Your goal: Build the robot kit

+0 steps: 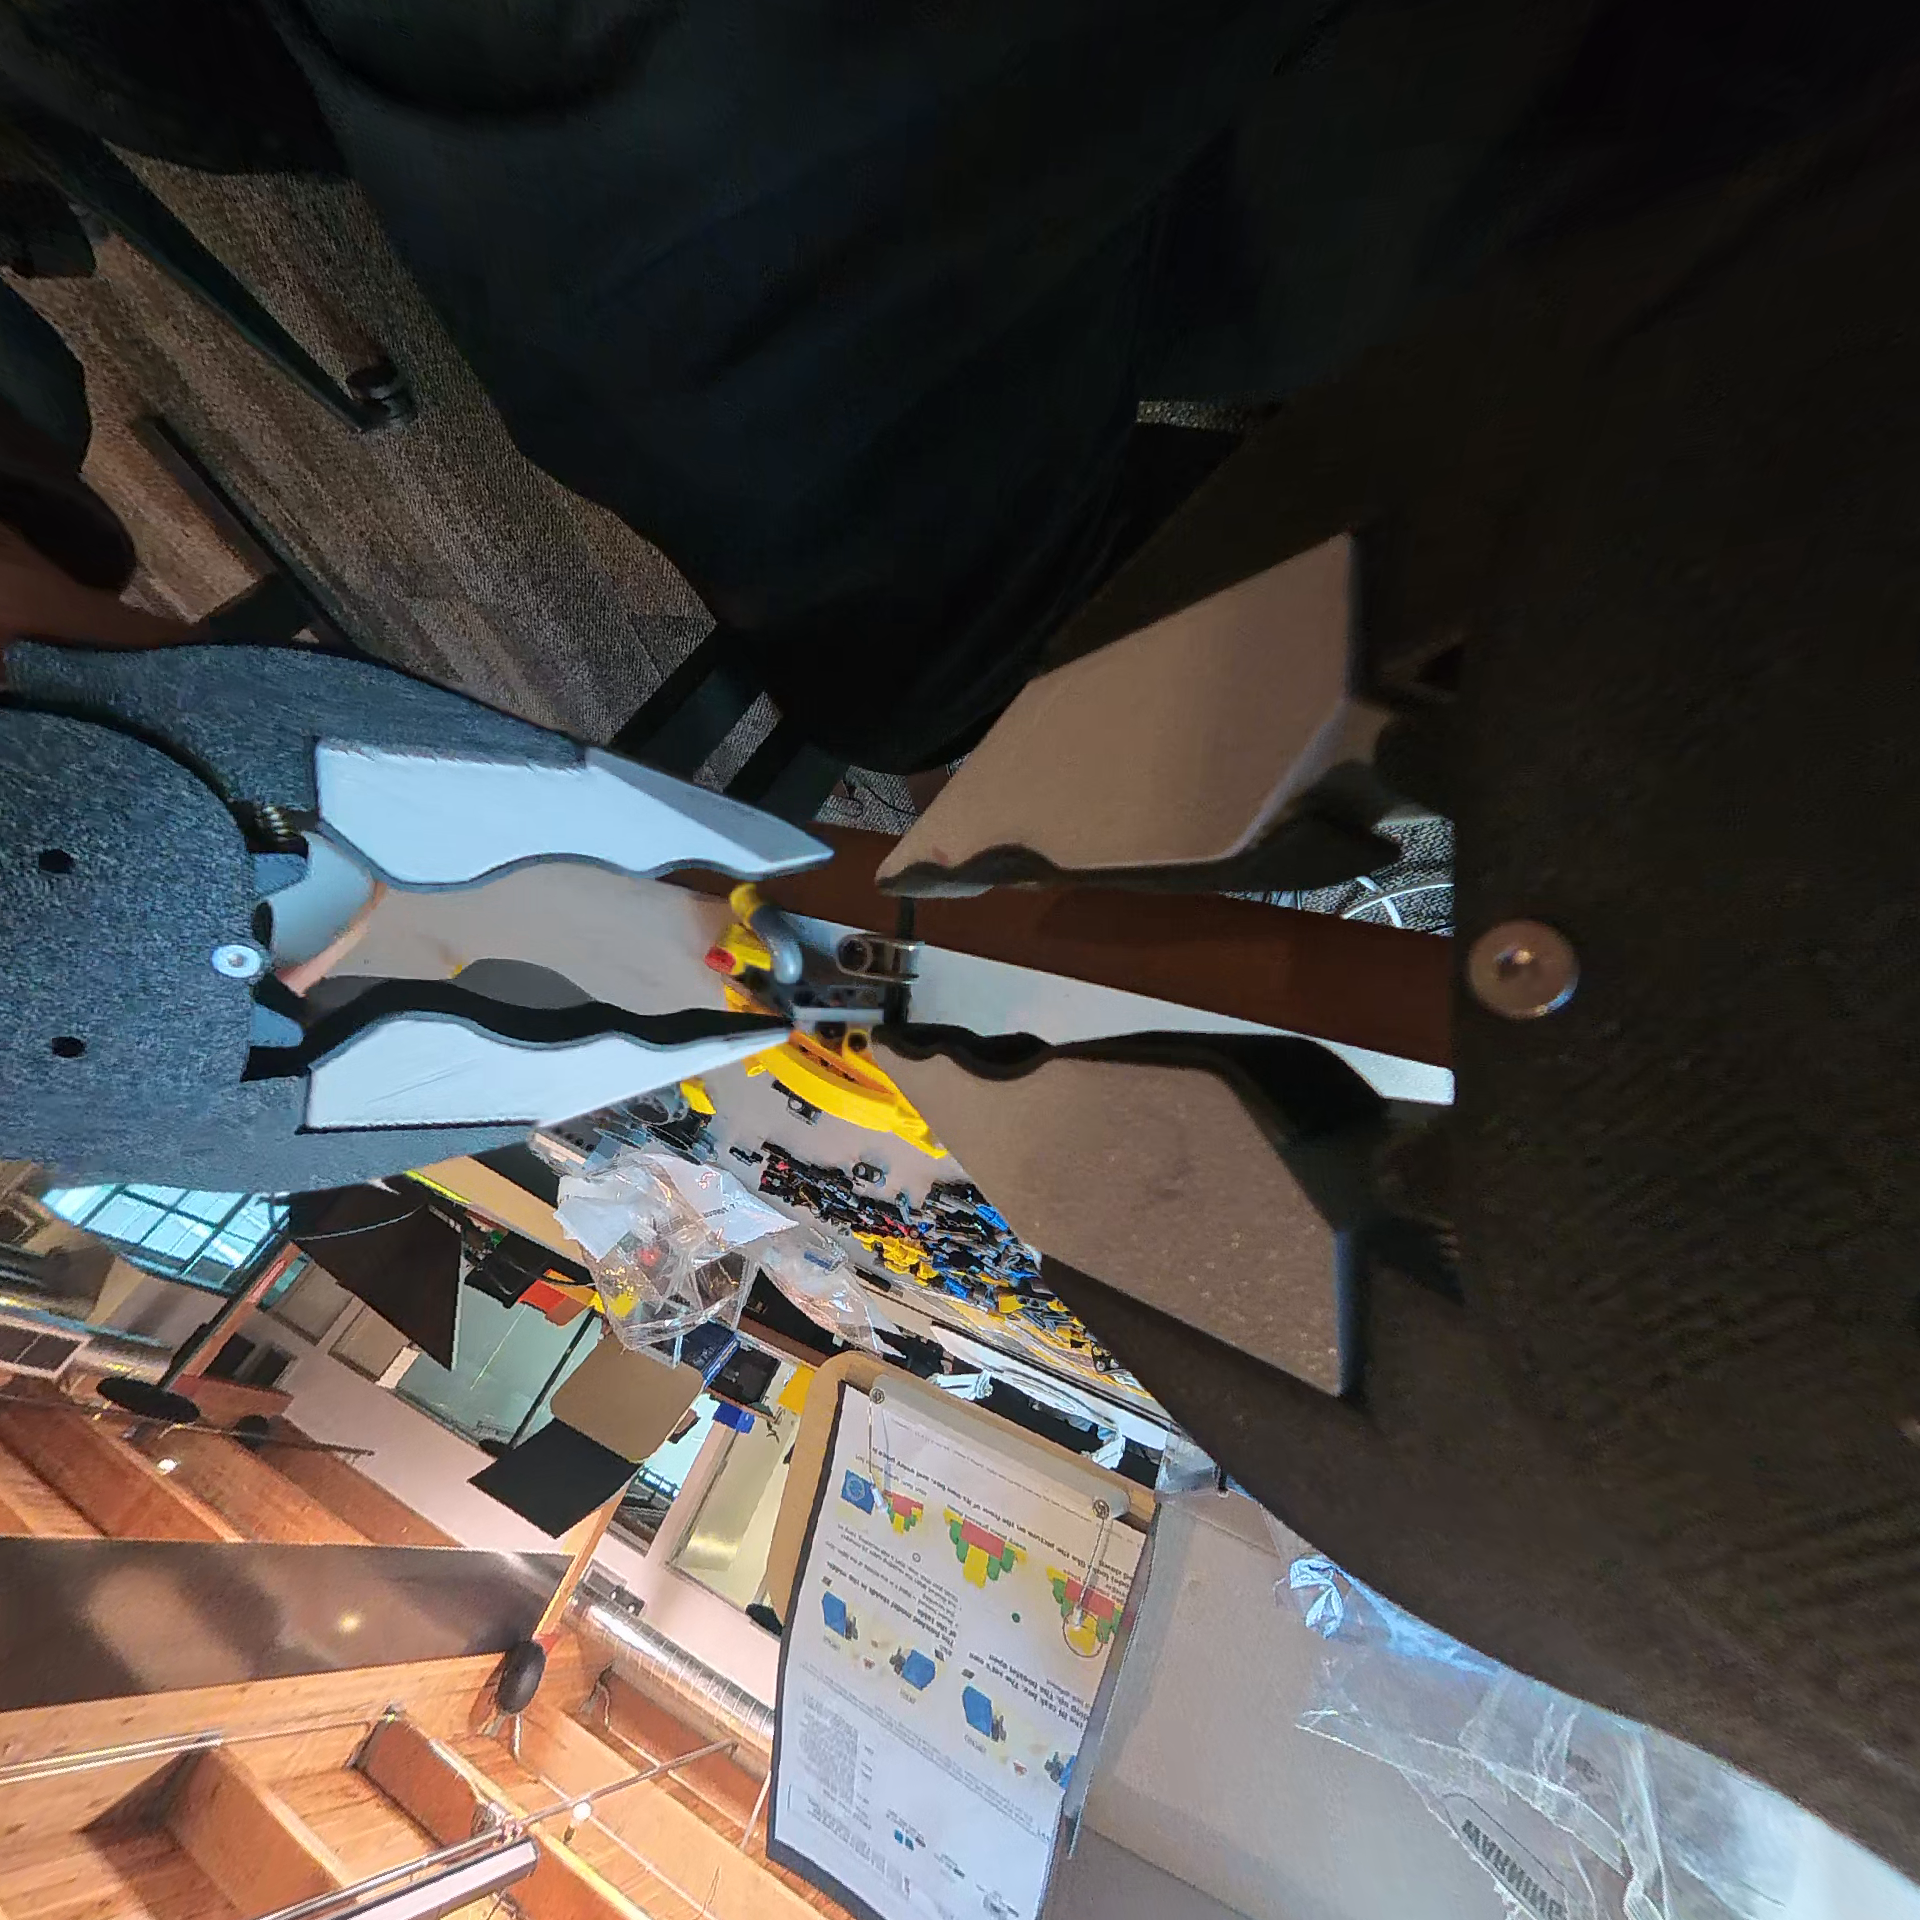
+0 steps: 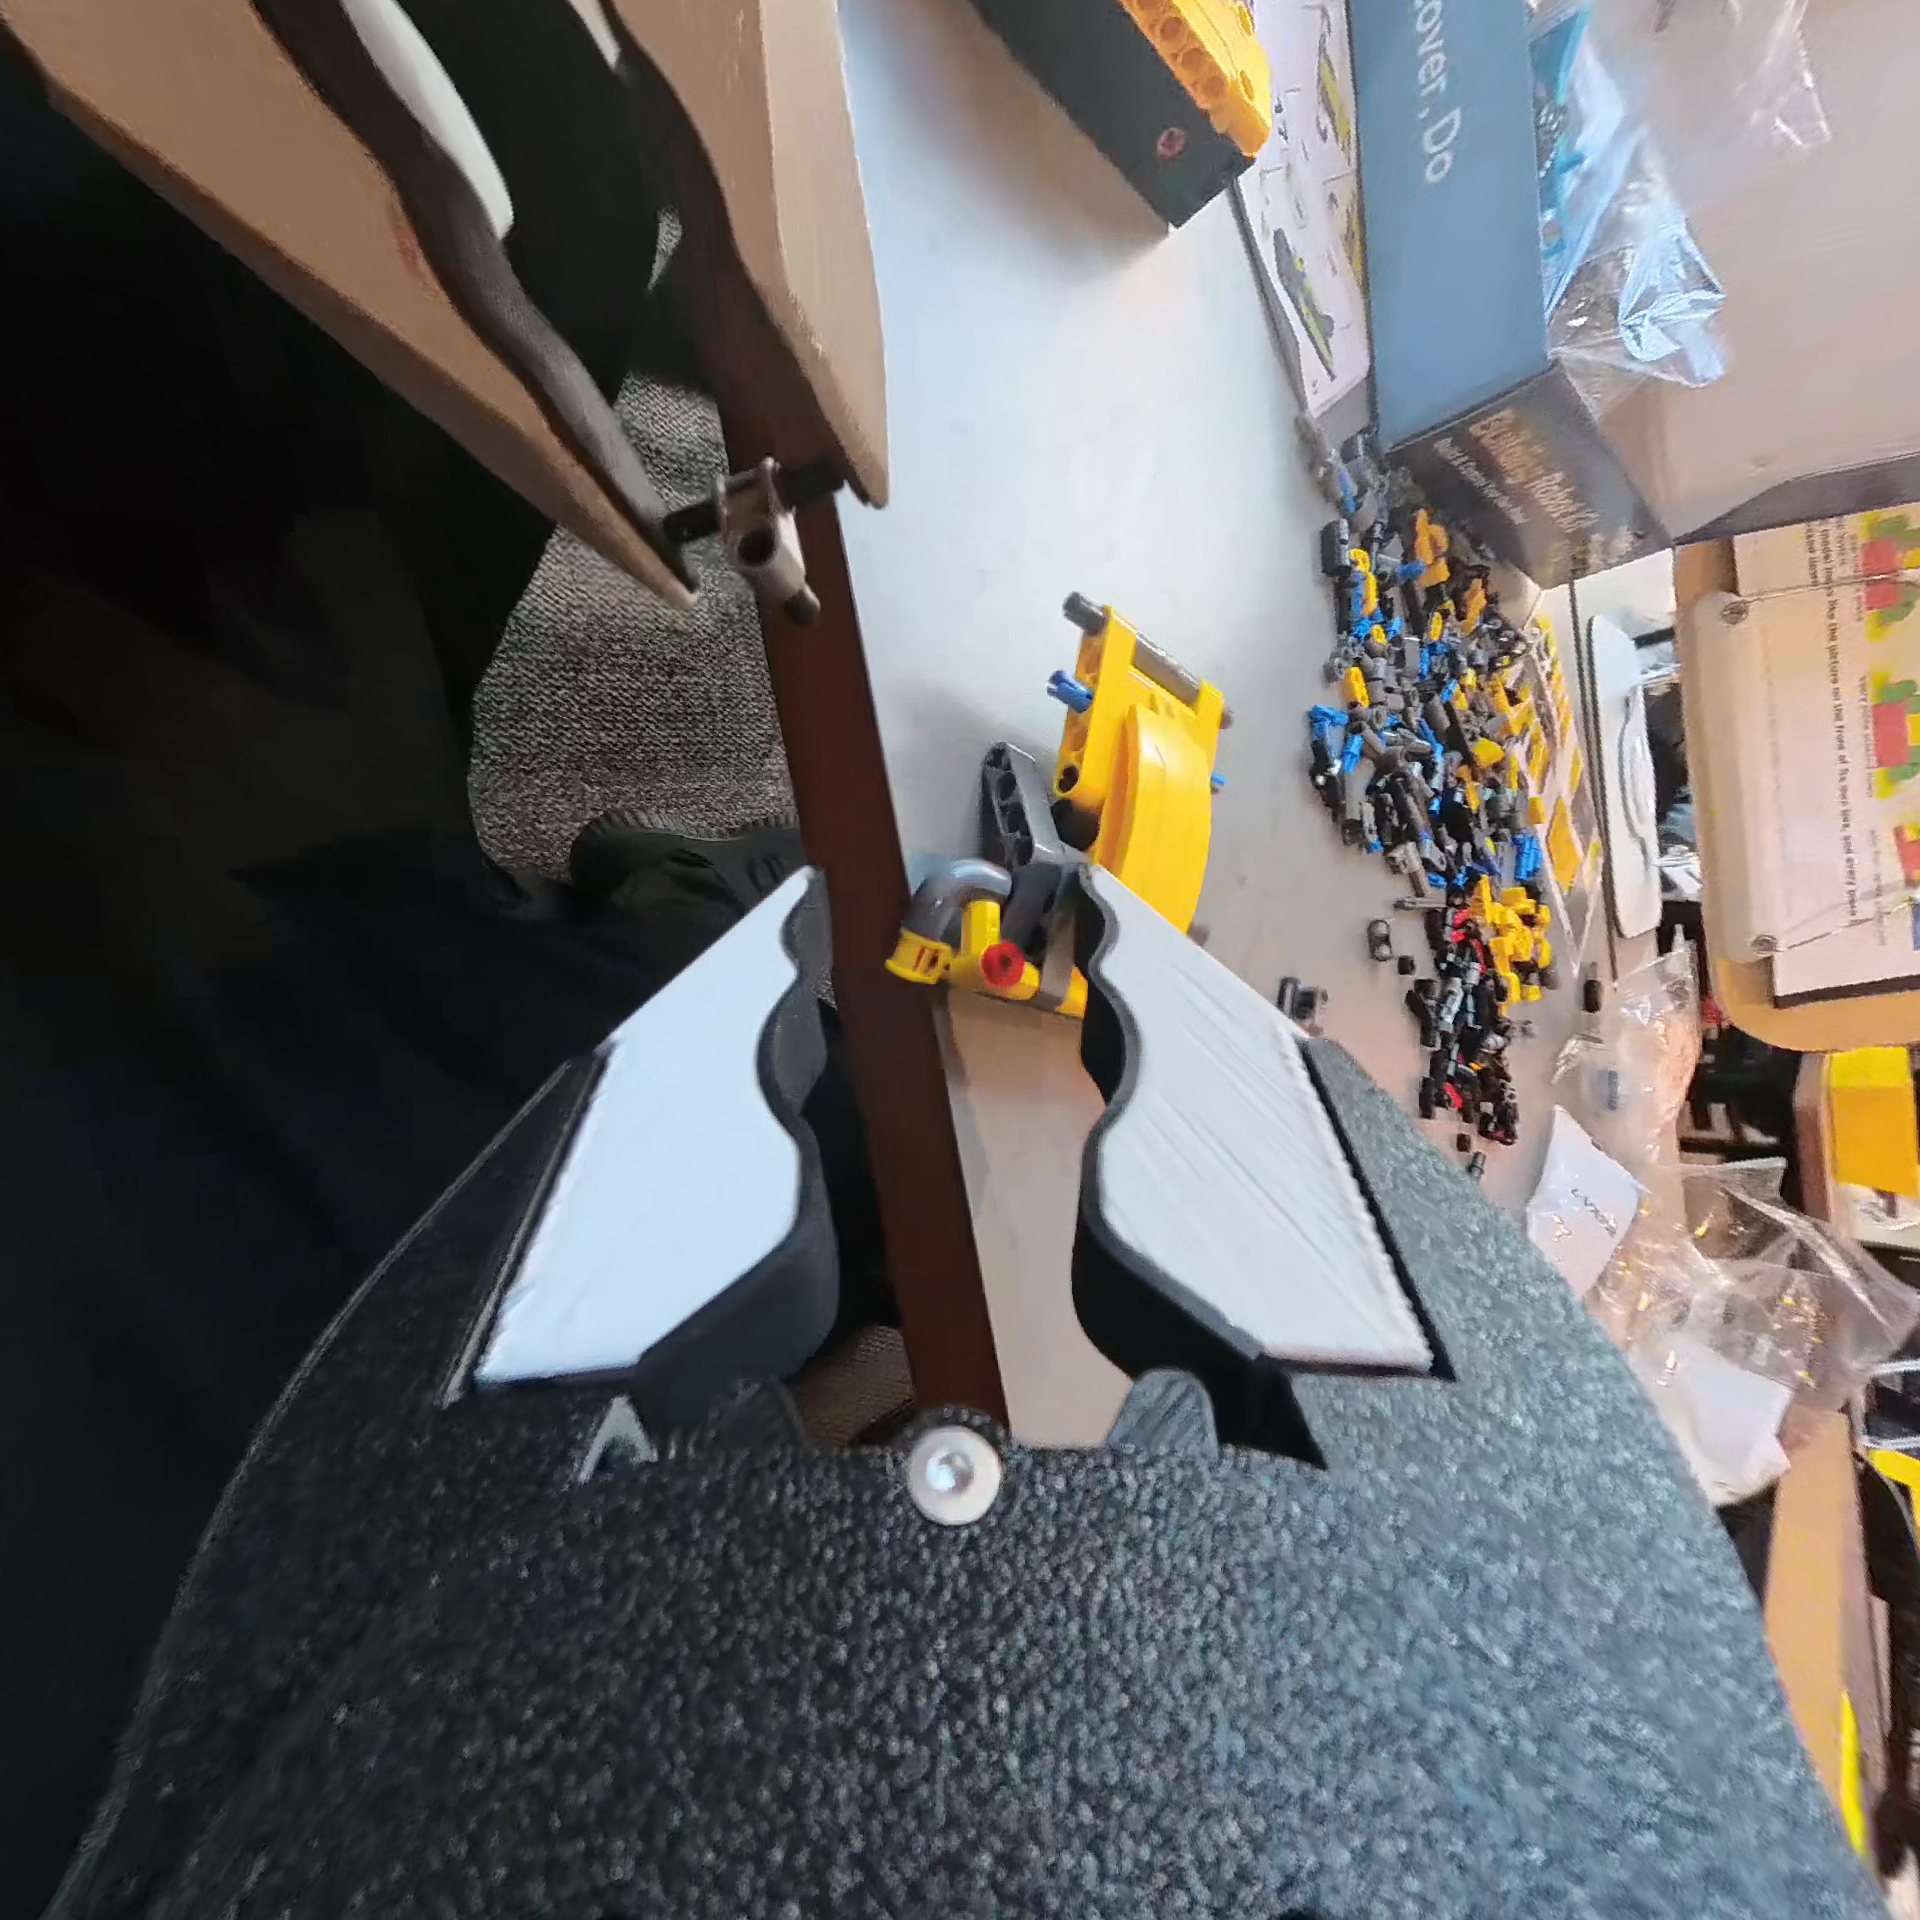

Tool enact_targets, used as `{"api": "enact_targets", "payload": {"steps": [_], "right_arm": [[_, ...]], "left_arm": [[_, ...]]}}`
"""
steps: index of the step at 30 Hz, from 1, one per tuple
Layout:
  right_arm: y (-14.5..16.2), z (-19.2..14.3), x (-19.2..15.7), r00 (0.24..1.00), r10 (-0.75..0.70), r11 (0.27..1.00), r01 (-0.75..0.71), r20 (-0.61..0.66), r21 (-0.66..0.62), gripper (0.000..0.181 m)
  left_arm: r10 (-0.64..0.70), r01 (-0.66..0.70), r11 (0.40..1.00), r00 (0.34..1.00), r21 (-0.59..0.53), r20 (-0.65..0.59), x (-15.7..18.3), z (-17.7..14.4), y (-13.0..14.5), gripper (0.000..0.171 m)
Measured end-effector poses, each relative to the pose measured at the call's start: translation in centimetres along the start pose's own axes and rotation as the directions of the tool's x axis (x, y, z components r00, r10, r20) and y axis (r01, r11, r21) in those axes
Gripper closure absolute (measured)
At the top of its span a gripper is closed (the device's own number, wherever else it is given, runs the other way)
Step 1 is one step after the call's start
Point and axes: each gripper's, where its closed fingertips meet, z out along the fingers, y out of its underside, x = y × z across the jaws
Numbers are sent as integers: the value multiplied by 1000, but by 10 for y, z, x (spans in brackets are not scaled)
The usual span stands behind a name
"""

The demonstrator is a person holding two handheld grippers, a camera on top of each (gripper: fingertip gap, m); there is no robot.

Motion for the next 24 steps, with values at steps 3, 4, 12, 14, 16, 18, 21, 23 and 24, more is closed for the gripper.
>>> {"api": "enact_targets", "payload": {"steps": [3,4,12,14,16,18,21,23,24], "right_arm": [[2,-8,-2,1000,-26,999,27,-9,21,146],[2,-11,-2,999,-32,999,33,-11,25,148],[-9,-11,1,998,-44,998,45,-44,40,140],[-2,-5,1,997,-59,998,59,-49,2,130],[1,-4,4,993,-90,996,89,-81,-18,131],[1,-5,7,989,-102,995,100,-107,-24,139],[1,-9,7,984,-125,992,123,-130,-22,147],[1,-9,6,981,-136,991,134,-137,-26,147],[0,-9,6,979,-145,989,142,-140,-28,147]], "left_arm": [[0,0,1000,1000,-1,-1,0,0,1,149],[-1,1,1000,1000,-2,-1,0,0,1,149],[14,-14,1000,1000,-4,0,1,1,0,150],[18,-18,1000,1000,-3,0,1,1,0,149],[20,-20,1000,1000,-6,2,1,2,1,149],[17,-17,1000,1000,-7,3,0,2,2,149],[15,-15,1000,1000,-6,5,-1,2,2,149],[17,-17,1000,1000,-4,6,-1,2,1,149],[17,-17,1000,1000,-4,7,-1,2,1,149]]}}
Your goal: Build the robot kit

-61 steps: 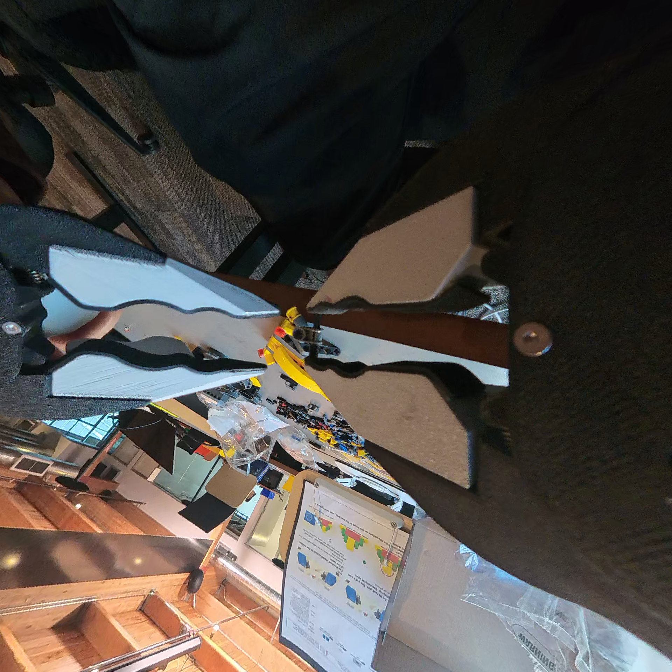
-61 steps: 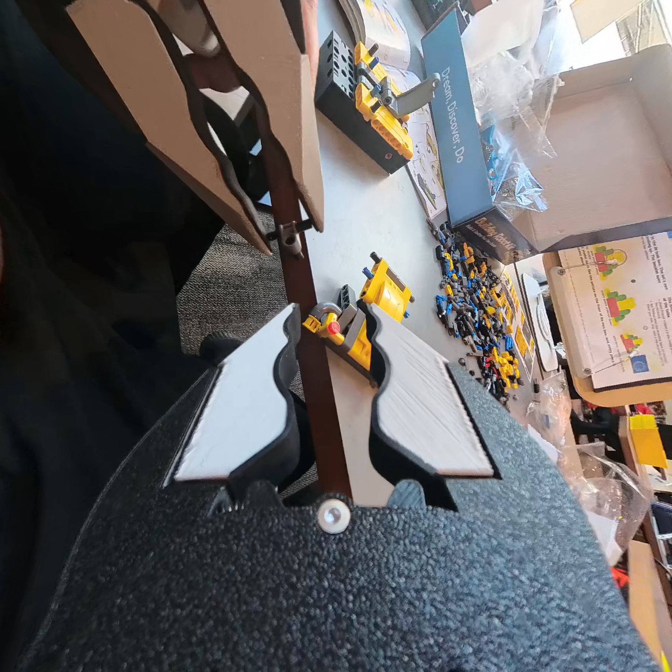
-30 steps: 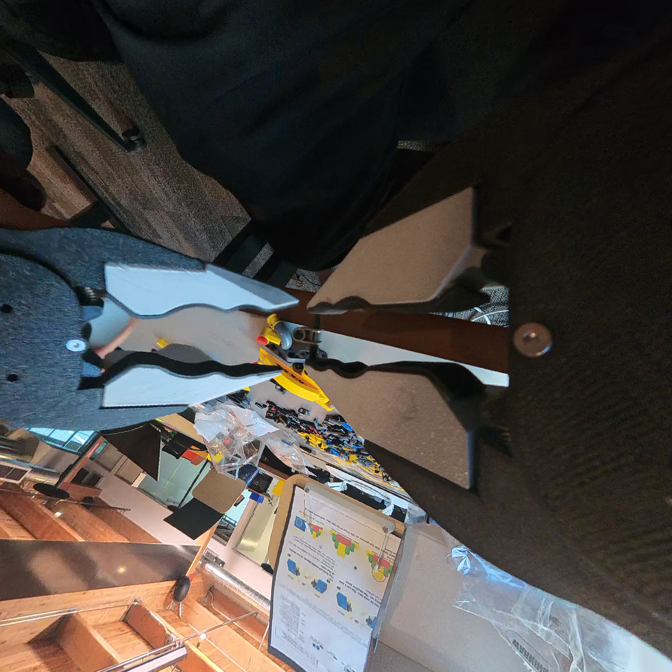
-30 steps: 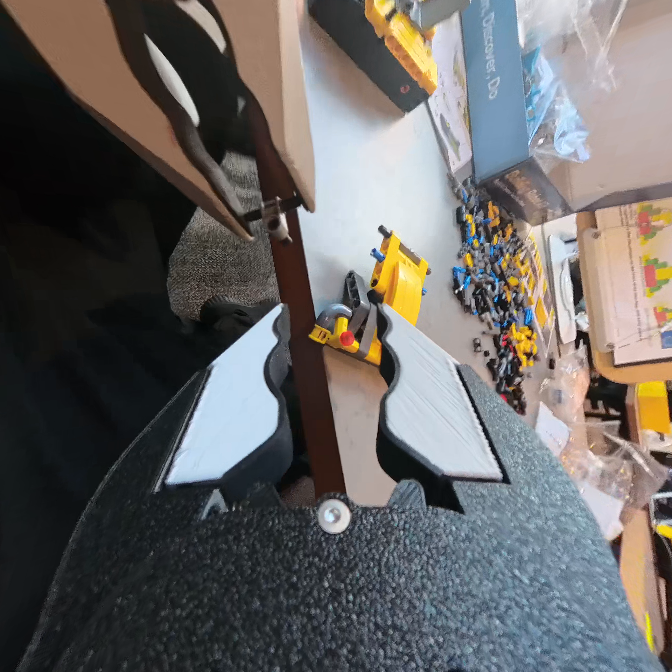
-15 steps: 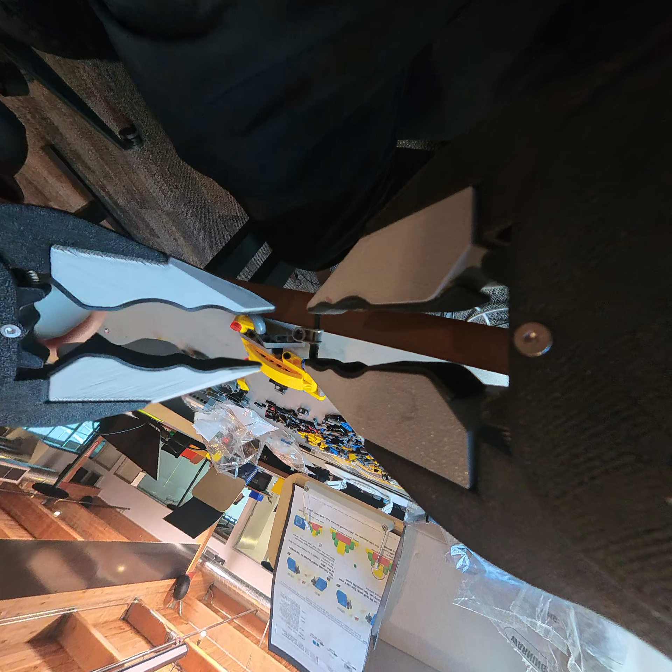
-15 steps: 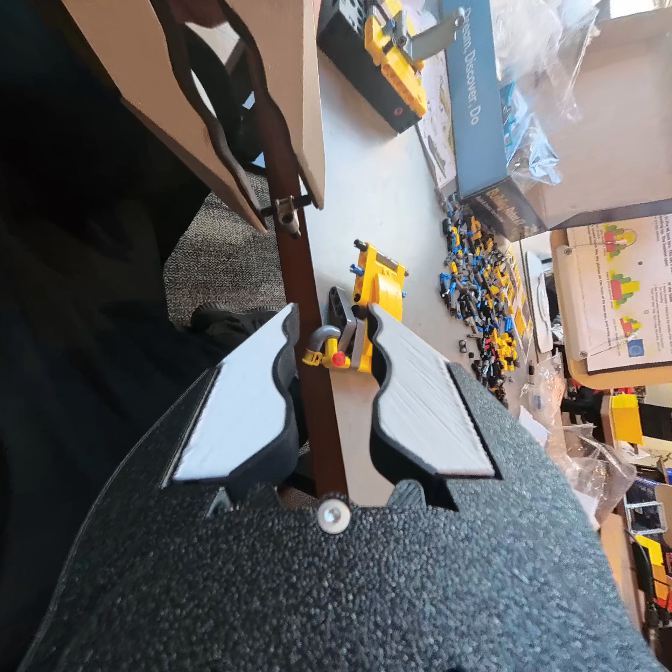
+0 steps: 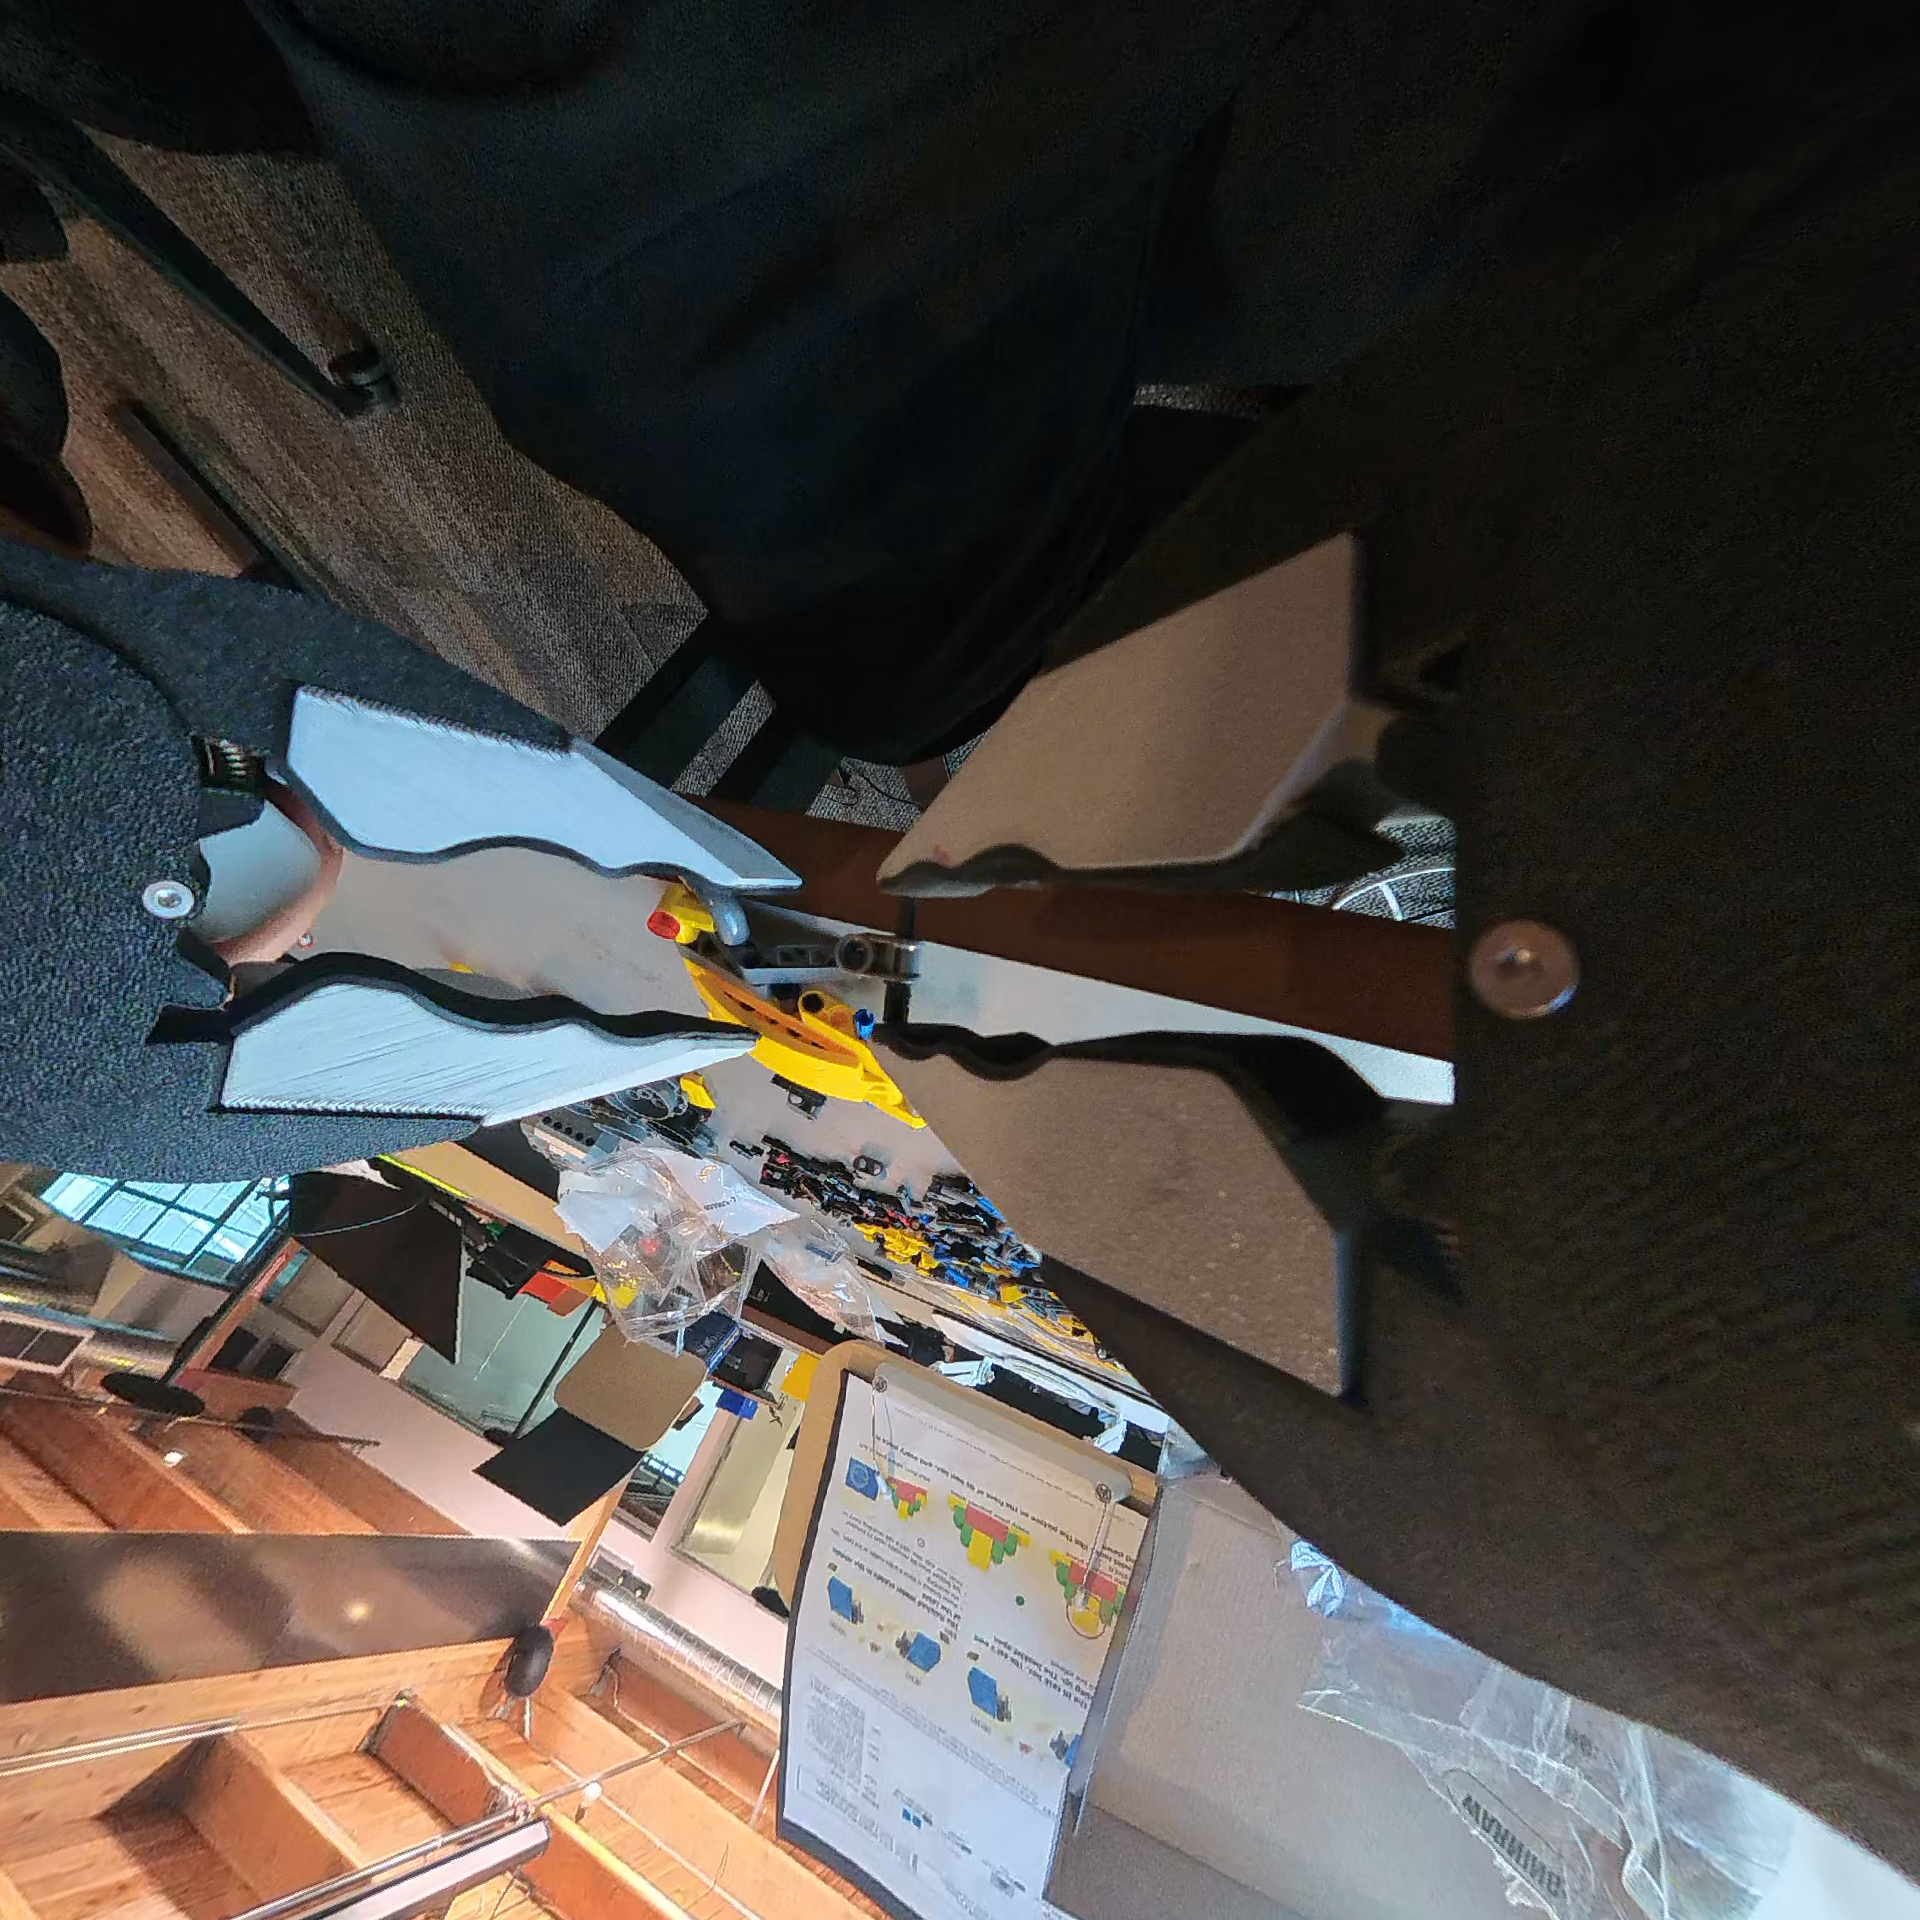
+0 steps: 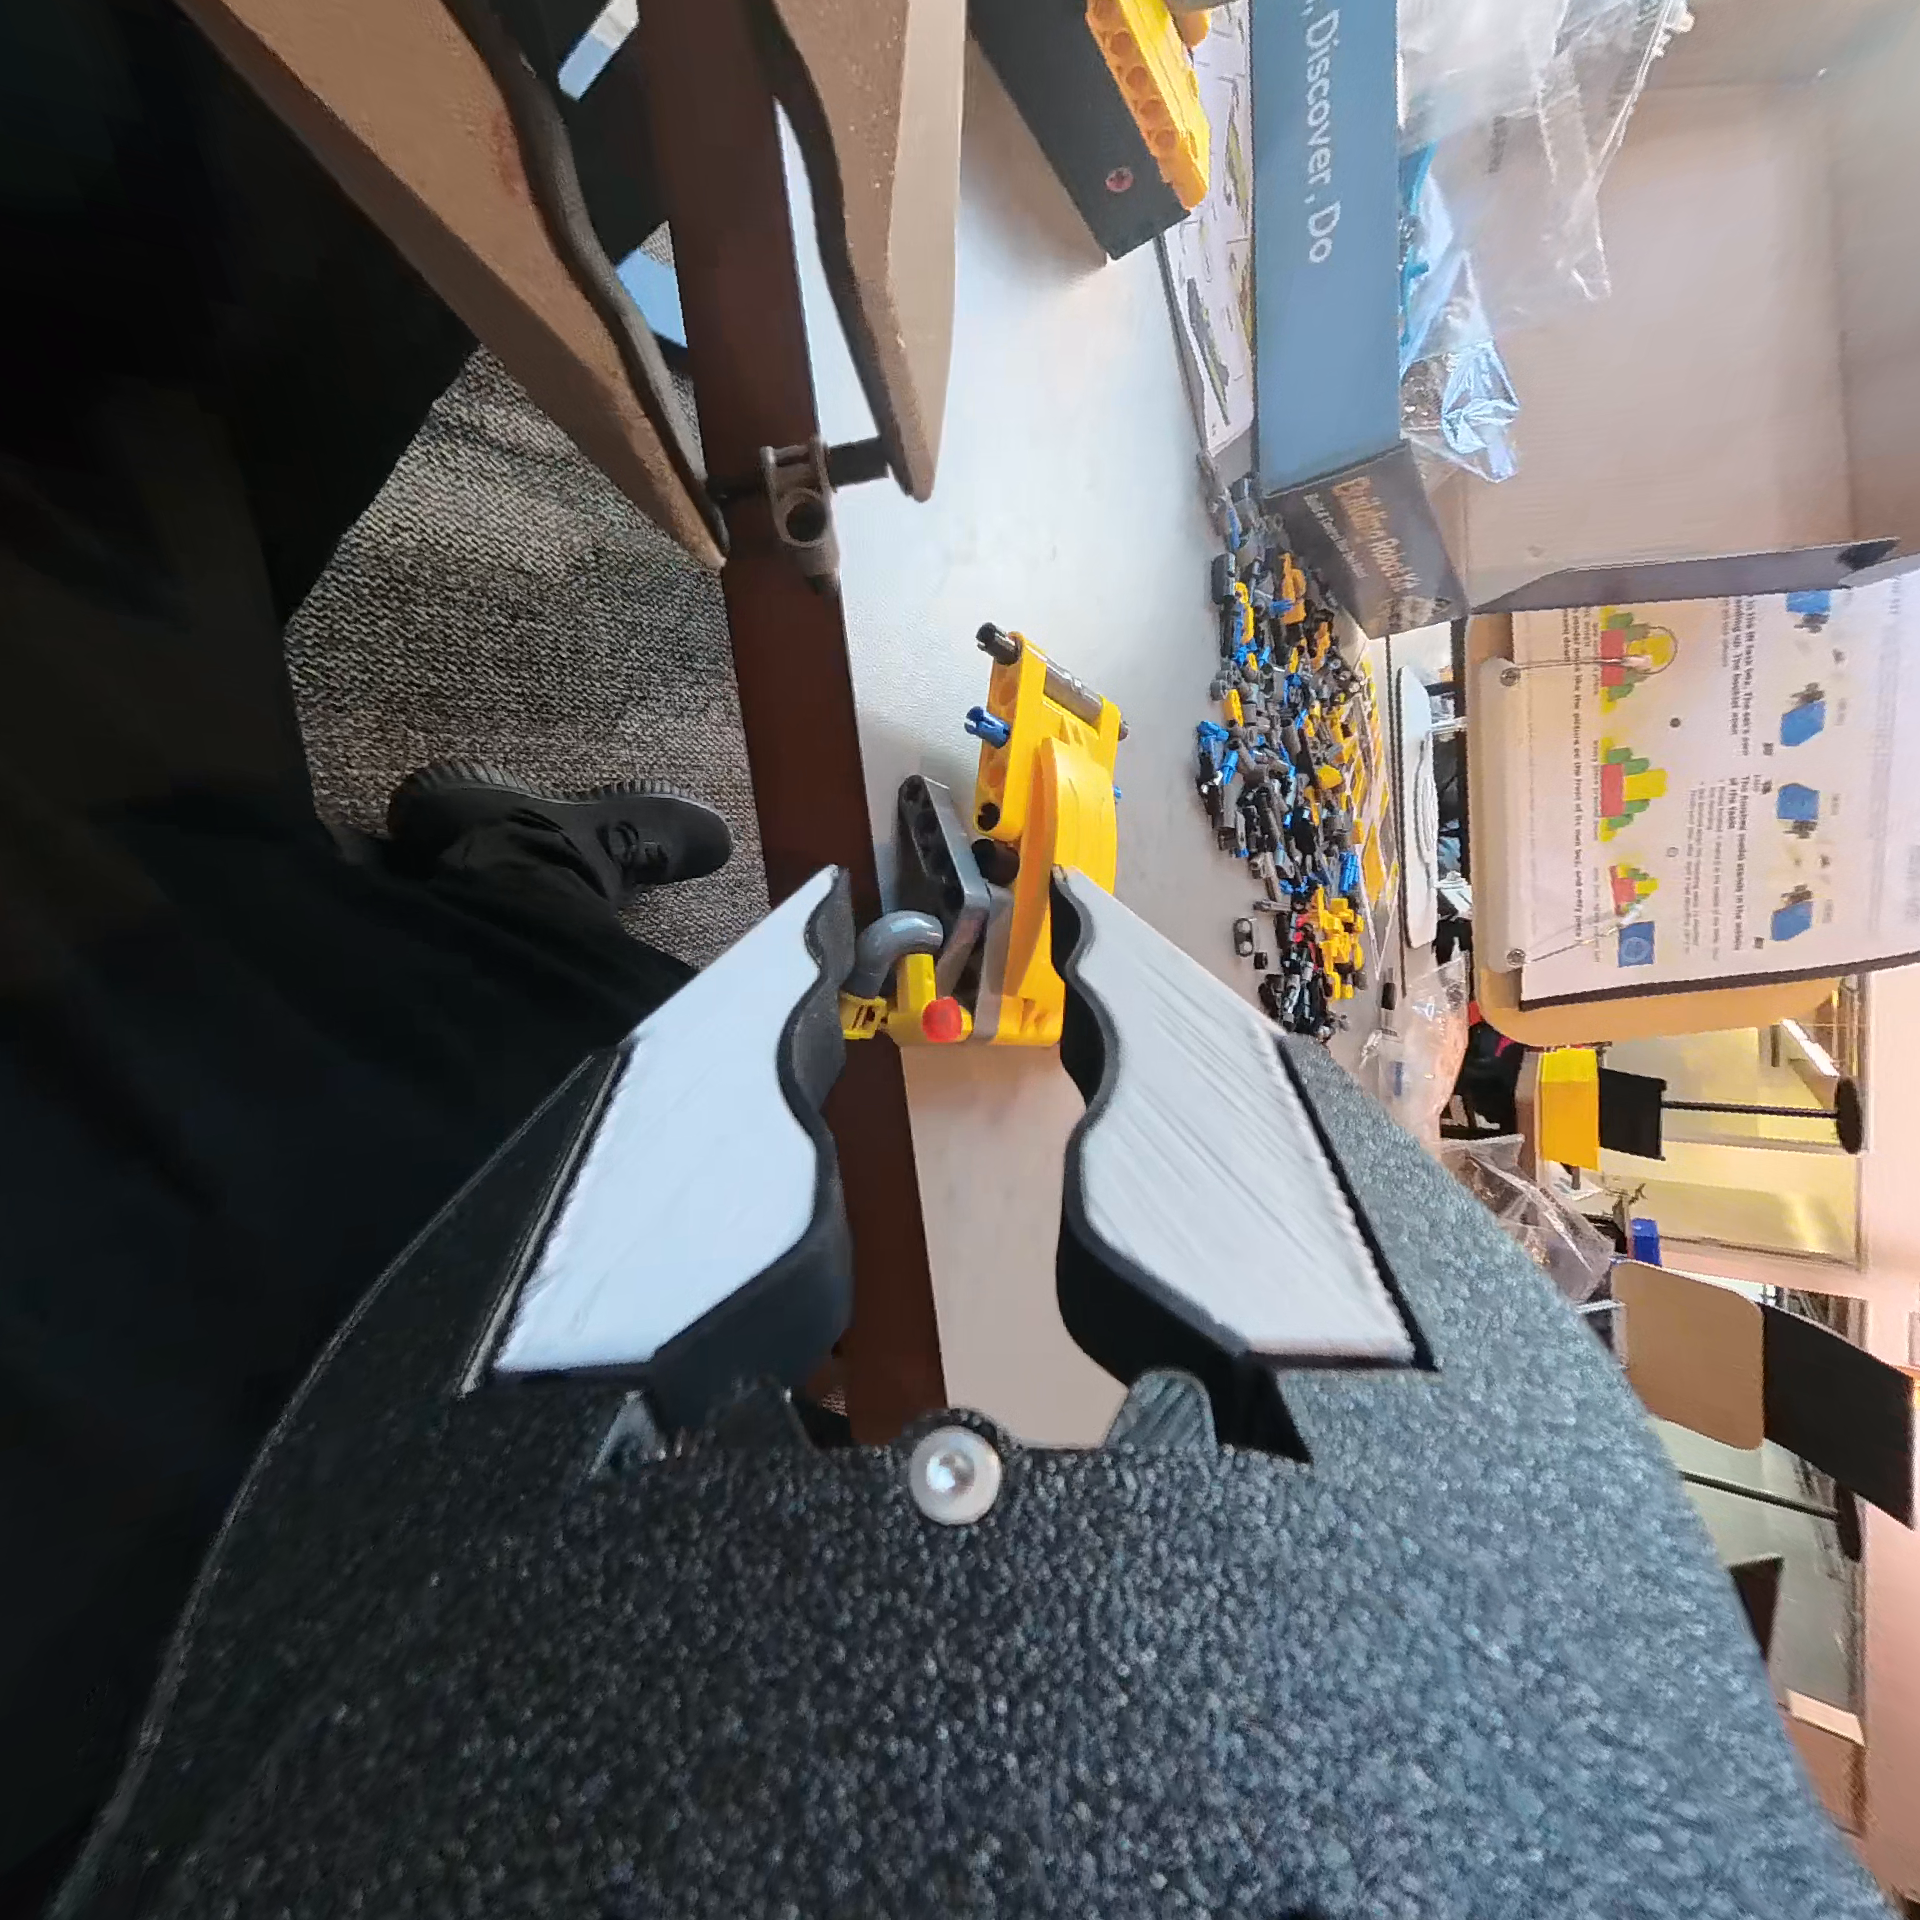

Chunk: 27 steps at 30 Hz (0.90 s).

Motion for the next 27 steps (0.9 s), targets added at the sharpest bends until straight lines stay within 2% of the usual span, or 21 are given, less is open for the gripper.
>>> {"api": "enact_targets", "payload": {"steps": [1,2,4,10,21,27], "right_arm": [[-1,-1,-1,1000,-11,1000,11,-1,3,148],[-3,-2,-1,1000,-21,1000,21,-1,12,162],[-6,-3,-3,1000,-30,999,30,0,24,171],[-4,-4,-5,1000,-25,999,25,10,20,166],[-5,-3,-4,992,-121,992,120,-43,-23,165],[-20,-7,-10,994,-108,994,109,-27,28,165]], "left_arm": [[-1,1,1000,1000,0,1,0,0,0,149],[-3,3,1000,1000,0,2,-1,0,0,149],[-8,8,1000,1000,-1,4,-2,0,1,149],[-7,7,1000,1000,0,4,-2,0,0,149],[-1,1,1000,1000,3,-1,0,1,0,149],[-3,3,1000,1000,3,2,-1,1,0,149]]}}
